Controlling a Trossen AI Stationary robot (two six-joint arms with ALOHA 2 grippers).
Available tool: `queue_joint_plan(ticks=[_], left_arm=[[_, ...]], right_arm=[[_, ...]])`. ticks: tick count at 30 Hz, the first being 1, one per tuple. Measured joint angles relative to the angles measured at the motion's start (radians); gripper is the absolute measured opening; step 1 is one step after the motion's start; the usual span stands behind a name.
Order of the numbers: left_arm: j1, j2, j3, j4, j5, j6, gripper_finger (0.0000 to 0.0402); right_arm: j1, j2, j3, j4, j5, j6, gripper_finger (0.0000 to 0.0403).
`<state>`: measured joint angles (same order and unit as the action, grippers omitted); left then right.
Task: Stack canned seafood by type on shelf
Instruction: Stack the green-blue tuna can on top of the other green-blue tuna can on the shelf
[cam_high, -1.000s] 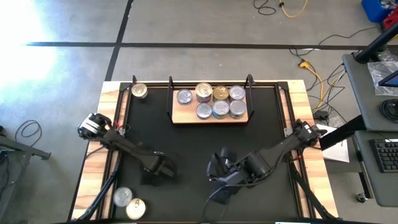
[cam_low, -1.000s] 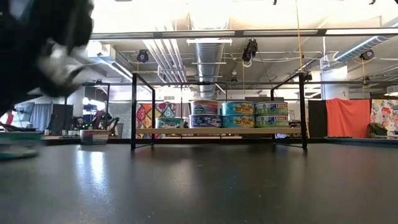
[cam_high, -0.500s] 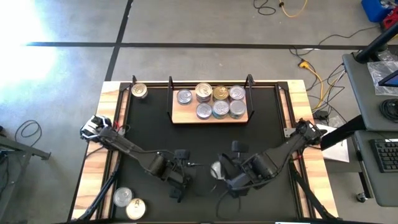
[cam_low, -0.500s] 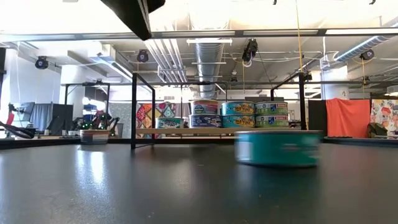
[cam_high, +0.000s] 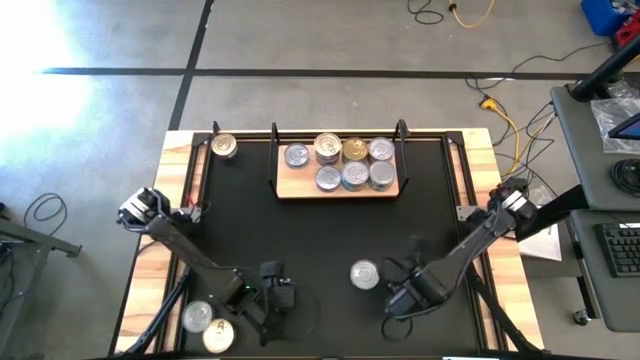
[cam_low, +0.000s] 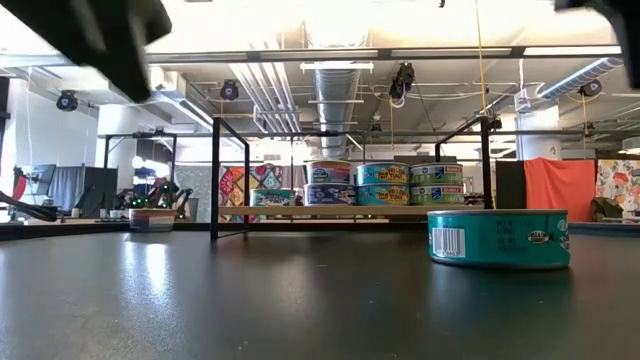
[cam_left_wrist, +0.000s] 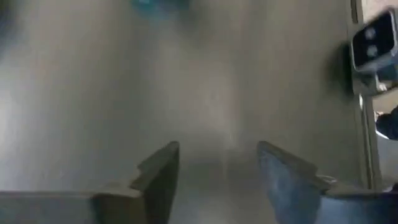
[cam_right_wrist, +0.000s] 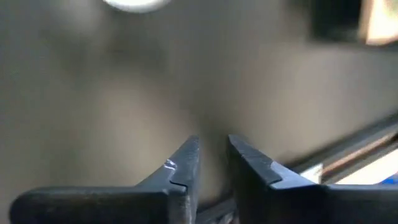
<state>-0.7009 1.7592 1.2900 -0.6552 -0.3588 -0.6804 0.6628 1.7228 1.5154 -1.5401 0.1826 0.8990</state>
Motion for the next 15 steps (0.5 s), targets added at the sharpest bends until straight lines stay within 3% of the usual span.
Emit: queue_joint_plan(ticks=[7,15], left_arm=[[-0.091,-0.096,-0.103,-0.003,0.000,-0.085,0.0277],[-0.188,-0.214,-0.253,0.021,0.002,-0.213,0.0298]], right_arm=[[-0.029,-0.041,-0.171,0.114,-0.098,0.045,0.0109],[-0.078,-0.036,-0.294,0.247,-0.188,0.057,0.0107]])
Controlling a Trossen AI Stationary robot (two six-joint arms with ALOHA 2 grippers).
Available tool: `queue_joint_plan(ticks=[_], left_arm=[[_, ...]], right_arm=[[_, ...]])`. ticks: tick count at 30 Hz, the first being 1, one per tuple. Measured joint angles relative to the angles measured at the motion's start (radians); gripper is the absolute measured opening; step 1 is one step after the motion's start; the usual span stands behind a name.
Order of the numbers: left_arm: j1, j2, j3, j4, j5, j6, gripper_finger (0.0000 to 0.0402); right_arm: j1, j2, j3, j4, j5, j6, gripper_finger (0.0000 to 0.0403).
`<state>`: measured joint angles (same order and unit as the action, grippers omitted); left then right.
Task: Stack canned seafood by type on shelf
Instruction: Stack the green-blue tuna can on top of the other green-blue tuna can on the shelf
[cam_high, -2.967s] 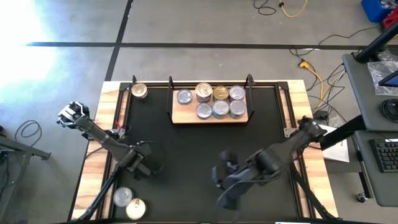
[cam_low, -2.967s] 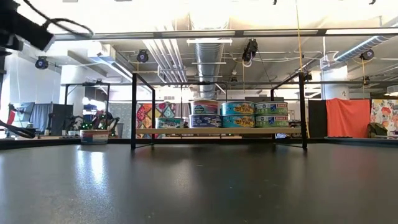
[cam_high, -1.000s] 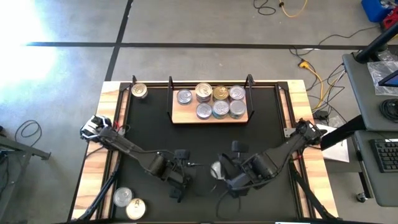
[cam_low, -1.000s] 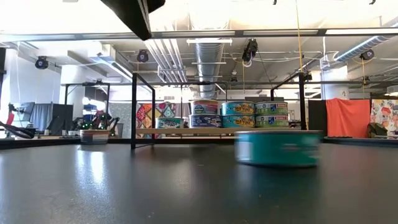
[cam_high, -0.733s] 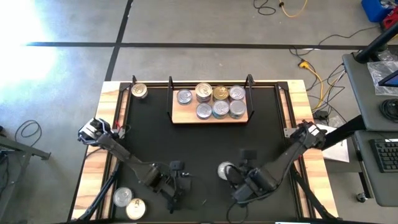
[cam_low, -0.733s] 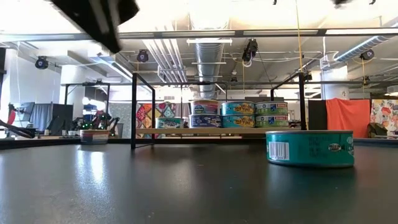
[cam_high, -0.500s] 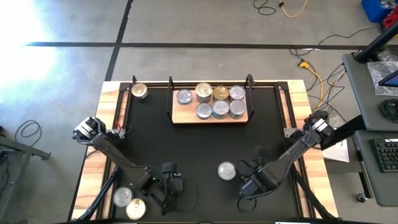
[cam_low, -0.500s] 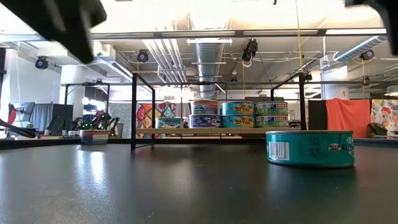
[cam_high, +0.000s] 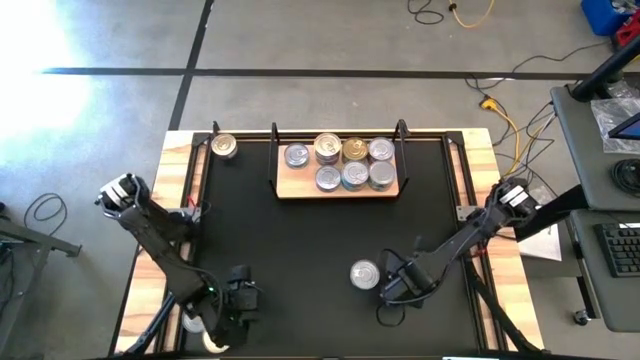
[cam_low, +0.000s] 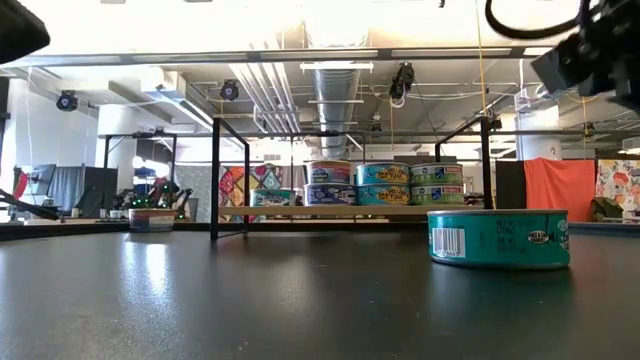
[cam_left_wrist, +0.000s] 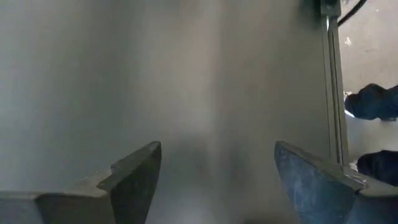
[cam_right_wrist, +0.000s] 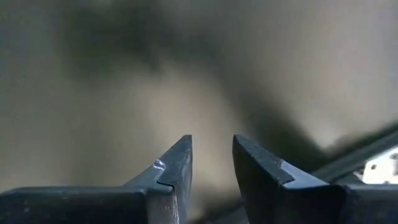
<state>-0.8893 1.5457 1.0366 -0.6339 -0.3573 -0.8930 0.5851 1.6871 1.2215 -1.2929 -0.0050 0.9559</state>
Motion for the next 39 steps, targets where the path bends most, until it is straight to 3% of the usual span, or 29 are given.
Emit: queue_joint_plan(ticks=[12,21,27,39], left_arm=[[-0.022,-0.041,-0.041,-0.008,0.001,-0.005,0.0298],[-0.019,-0.043,-0.041,0.009,0.000,-0.006,0.0298],[-0.005,-0.043,-0.041,0.037,0.000,-0.006,0.0298],[-0.003,-0.043,-0.039,0.062,0.007,-0.006,0.0288]], right_arm=[[-0.061,0.092,-0.019,0.255,-0.003,-0.084,0.0080],[-0.115,0.129,0.096,0.511,0.011,-0.209,0.0097],[-0.137,0.116,0.165,0.399,0.072,-0.326,0.0113],[-0.141,0.098,0.150,0.187,0.077,-0.352,0.0141]])
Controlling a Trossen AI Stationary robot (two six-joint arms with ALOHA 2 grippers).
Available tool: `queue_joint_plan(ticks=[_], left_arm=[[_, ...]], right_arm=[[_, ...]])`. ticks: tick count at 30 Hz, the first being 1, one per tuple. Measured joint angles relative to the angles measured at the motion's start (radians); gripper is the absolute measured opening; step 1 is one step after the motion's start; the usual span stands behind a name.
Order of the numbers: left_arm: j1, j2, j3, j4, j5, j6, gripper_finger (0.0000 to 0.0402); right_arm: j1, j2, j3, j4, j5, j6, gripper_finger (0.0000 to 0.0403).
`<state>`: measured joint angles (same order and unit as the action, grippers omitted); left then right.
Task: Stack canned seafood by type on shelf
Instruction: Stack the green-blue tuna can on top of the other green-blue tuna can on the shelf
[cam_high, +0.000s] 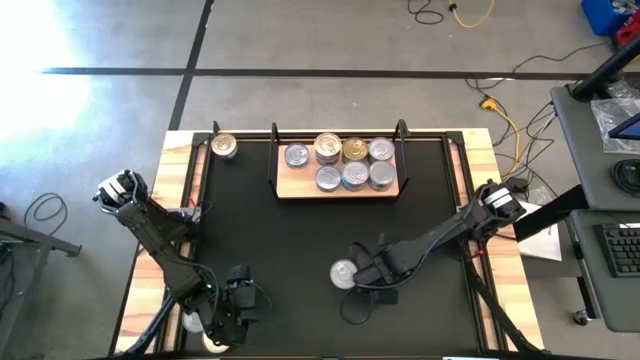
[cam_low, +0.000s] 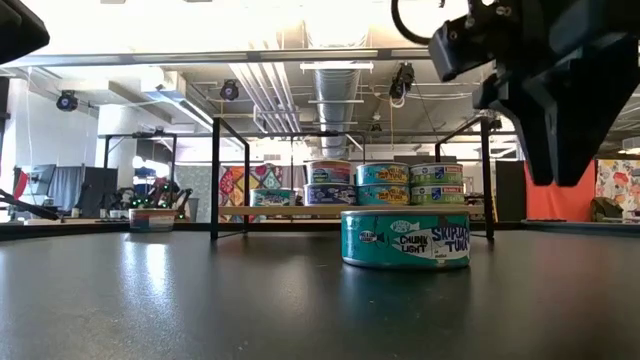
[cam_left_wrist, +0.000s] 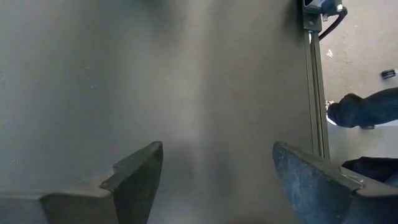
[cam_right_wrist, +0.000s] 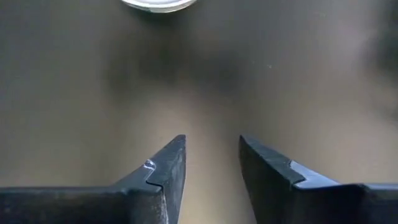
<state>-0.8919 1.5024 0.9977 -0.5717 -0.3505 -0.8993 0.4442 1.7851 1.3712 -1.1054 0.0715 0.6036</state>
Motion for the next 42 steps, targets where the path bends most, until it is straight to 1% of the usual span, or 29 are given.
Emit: queue_joint_plan(ticks=[3,7,9,15,19,22,25,30,32,36,38,42], left_arm=[[0.002,0.000,0.000,0.005,0.001,-0.011,0.0283],[0.016,0.000,0.000,0.005,0.001,-0.018,0.0281],[0.025,0.000,0.000,0.006,0.000,-0.016,0.0281],[0.050,0.014,0.001,0.035,-0.005,0.006,0.0281],[0.064,0.026,0.001,0.062,-0.009,0.008,0.0281],[0.076,0.029,0.001,0.072,-0.011,0.011,0.0281],[0.099,0.029,0.001,0.114,-0.011,0.062,0.0281],[0.137,0.060,-0.012,0.191,-0.101,0.157,0.0288],[0.153,0.090,-0.013,0.242,-0.137,0.173,0.0298],[0.179,0.154,-0.013,0.330,-0.257,0.189,0.0322],[0.196,0.187,-0.014,0.374,-0.293,0.214,0.0335],[0.229,0.261,-0.013,0.526,-0.333,0.279,0.0349]], right_arm=[[0.000,-0.033,0.000,-0.030,0.018,0.015,0.0150],[0.000,-0.084,-0.011,-0.098,0.080,0.036,0.0164],[0.000,-0.116,-0.025,-0.115,0.090,0.050,0.0173],[0.001,-0.189,-0.101,-0.115,0.087,0.113,0.0201],[0.003,-0.215,-0.153,-0.113,0.081,0.144,0.0216],[0.003,-0.218,-0.181,-0.108,0.052,0.155,0.0227],[0.003,-0.220,-0.204,-0.090,0.000,0.170,0.0244],[0.034,-0.221,-0.228,-0.064,-0.053,0.166,0.0293],[0.045,-0.221,-0.233,-0.055,-0.054,0.156,0.0315],[0.066,-0.221,-0.244,-0.019,-0.021,0.128,0.0355],[0.070,-0.221,-0.249,0.022,-0.019,0.119,0.0366],[0.076,-0.217,-0.258,0.122,-0.009,0.106,0.0368]])
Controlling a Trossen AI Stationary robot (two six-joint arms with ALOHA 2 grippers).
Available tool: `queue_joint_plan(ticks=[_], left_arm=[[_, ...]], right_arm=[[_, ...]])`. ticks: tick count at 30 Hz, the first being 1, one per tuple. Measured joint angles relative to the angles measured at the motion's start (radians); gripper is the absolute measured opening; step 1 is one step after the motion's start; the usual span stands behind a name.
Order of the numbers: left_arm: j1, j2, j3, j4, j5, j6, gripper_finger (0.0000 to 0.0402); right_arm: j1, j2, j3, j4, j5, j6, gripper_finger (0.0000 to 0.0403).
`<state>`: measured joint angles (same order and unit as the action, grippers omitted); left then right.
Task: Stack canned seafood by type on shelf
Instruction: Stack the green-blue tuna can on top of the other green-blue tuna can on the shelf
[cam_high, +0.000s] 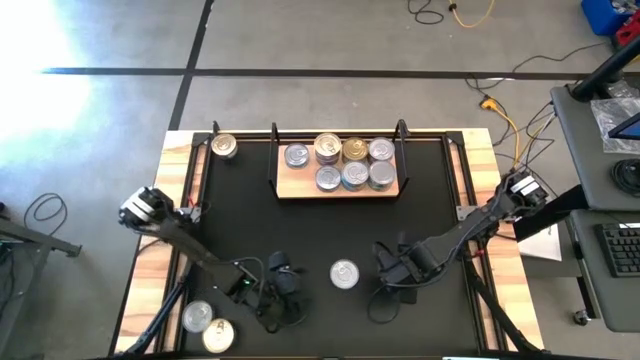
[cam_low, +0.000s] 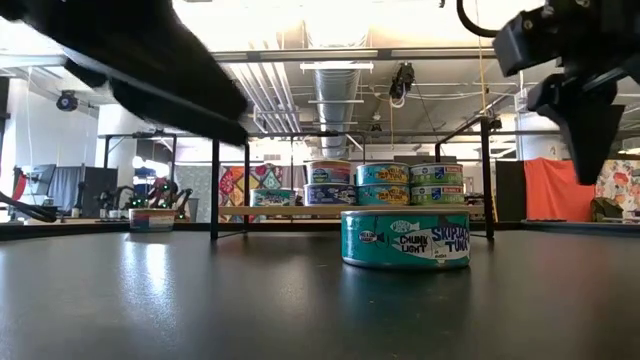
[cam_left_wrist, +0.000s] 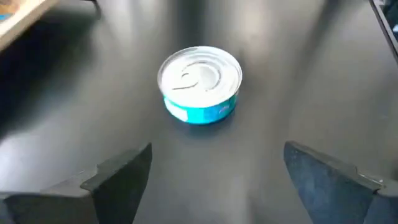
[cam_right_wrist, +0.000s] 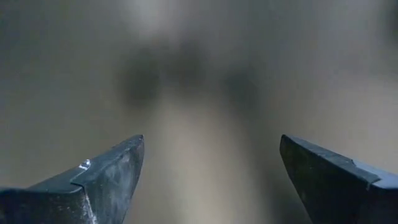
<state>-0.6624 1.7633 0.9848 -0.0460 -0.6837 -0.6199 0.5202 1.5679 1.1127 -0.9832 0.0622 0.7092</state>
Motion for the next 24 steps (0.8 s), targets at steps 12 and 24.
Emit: queue_joint_plan(ticks=[12,24], left_arm=[[0.072,0.178,0.041,0.317,0.033,-0.023,0.0348],[0.072,0.183,0.104,0.188,0.058,0.014,0.0348]], right_arm=[[-0.005,0.034,-0.008,0.137,0.001,0.021,0.0369],[-0.001,0.072,-0.004,0.219,0.013,0.027,0.0369]])
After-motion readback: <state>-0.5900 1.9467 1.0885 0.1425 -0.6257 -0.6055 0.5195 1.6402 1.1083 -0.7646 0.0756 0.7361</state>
